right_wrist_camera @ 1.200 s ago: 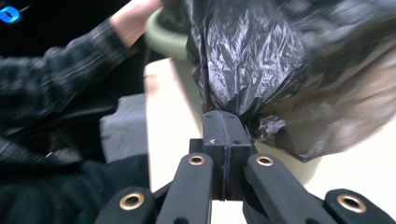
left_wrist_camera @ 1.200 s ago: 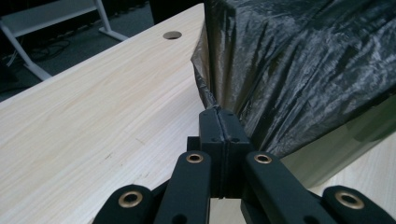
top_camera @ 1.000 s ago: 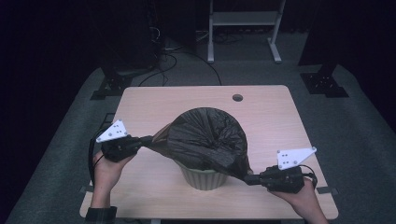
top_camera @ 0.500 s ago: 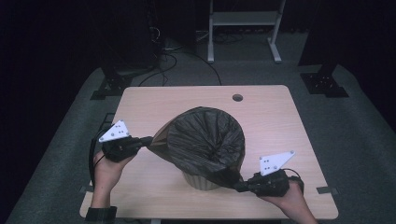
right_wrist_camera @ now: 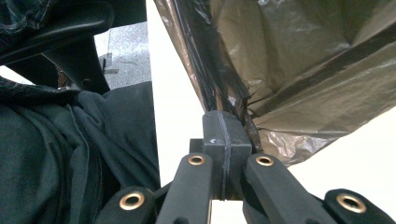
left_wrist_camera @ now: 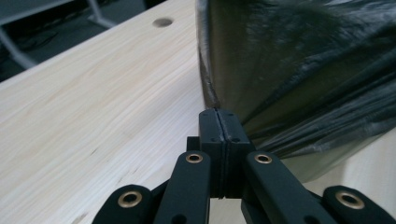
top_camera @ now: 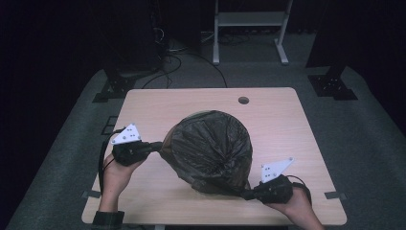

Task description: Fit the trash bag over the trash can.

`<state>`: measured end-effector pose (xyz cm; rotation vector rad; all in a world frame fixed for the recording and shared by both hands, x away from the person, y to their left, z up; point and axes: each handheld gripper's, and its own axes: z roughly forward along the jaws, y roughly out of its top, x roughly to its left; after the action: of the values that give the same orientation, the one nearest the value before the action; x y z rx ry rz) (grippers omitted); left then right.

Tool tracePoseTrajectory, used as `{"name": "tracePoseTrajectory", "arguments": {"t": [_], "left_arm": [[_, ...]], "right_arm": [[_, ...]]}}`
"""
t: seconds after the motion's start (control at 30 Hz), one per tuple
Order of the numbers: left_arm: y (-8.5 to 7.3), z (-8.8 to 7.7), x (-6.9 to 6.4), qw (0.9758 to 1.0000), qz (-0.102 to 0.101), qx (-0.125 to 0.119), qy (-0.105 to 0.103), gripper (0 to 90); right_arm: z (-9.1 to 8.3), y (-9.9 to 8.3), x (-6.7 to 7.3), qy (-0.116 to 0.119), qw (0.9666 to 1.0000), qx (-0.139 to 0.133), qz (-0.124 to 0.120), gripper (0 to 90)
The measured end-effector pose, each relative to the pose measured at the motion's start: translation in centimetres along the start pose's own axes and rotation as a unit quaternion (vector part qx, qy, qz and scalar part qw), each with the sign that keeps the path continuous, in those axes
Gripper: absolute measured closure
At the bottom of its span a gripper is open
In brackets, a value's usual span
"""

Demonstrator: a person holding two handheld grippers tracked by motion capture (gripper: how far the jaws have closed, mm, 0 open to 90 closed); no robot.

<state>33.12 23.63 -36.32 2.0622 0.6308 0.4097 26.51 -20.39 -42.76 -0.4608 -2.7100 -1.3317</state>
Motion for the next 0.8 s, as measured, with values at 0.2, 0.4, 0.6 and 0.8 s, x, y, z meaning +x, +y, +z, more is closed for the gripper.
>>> {"name": "tracePoseTrajectory", "arguments": {"t": [0.2, 0.4, 0.6, 0.8], "left_arm": [[-0.9, 0.5, 1.6, 0.9990, -0.024, 0.012, 0.036, 89.9], [-0.8, 2.2, 2.0, 0.9984, -0.013, 0.020, 0.051, 89.9], [-0.3, 3.9, 2.1, 0.9984, -0.016, 0.021, 0.050, 89.9], [-0.4, 3.5, 1.9, 0.9994, -0.019, 0.007, 0.029, 89.9]], "right_arm": [[1.1, 0.8, 0.3, -0.006, 0.9997, 0.022, -0.008, 90.0], [0.9, -0.9, -1.1, -0.030, 0.9986, 0.037, 0.020, 90.0], [1.0, -1.9, -2.0, -0.038, 0.9971, 0.053, 0.039, 90.0], [-2.0, -1.2, -1.4, -0.054, 0.9980, -0.010, 0.031, 75.4]]}}
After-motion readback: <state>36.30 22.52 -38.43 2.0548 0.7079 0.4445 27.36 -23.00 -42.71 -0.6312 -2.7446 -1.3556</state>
